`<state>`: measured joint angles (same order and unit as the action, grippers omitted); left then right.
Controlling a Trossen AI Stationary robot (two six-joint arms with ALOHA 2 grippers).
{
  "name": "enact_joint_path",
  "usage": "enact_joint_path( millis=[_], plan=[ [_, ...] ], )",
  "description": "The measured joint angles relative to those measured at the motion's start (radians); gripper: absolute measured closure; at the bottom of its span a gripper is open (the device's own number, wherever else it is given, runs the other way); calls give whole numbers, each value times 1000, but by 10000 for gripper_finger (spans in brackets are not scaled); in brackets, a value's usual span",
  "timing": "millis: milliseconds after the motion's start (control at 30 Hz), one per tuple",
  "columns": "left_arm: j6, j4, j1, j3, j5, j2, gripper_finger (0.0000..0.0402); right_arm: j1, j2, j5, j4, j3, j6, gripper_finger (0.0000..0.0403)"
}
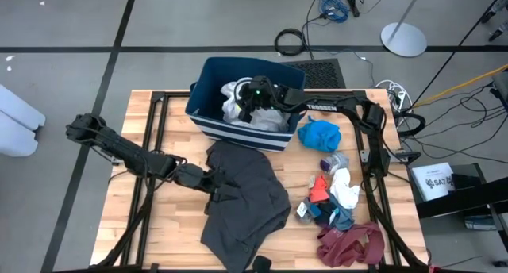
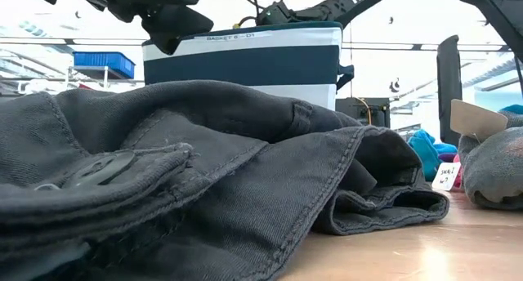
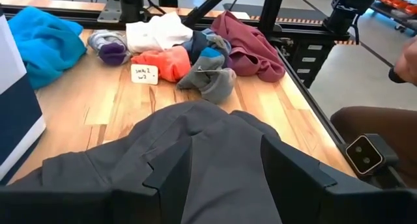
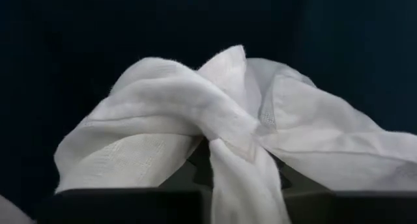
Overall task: Sort clothes
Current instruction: Put the white shirt into the blue laundry bin, then put the black pants into the blue laundry bin
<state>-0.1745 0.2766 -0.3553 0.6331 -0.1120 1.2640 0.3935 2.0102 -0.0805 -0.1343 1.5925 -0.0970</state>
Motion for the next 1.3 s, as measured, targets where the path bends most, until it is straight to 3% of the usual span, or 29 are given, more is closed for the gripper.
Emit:
enact_joint_path(
  millis=[267, 467, 600, 967, 1133, 1300],
  plan=[
    [0, 6, 8, 0, 8, 0, 210, -9, -7, -1, -31, 14, -57, 261],
    [1, 6, 8, 0, 8, 0, 210, -22, -8, -2, -260, 169, -54, 169],
    [6, 6, 12, 0, 7, 0, 210, -38, -9, -2, -415, 324, -79, 129],
    [-1, 6, 18, 0, 3, 0, 210, -81, -9, -1, -712, 755, -38, 114],
    [-27, -3, 18, 0, 0, 0, 210, -111, -105, 6, -773, 725, 15, 116],
    [-30, -21, 16, 0, 0, 0, 210, -157, -191, 7, -972, 726, 76, 116]
  ],
)
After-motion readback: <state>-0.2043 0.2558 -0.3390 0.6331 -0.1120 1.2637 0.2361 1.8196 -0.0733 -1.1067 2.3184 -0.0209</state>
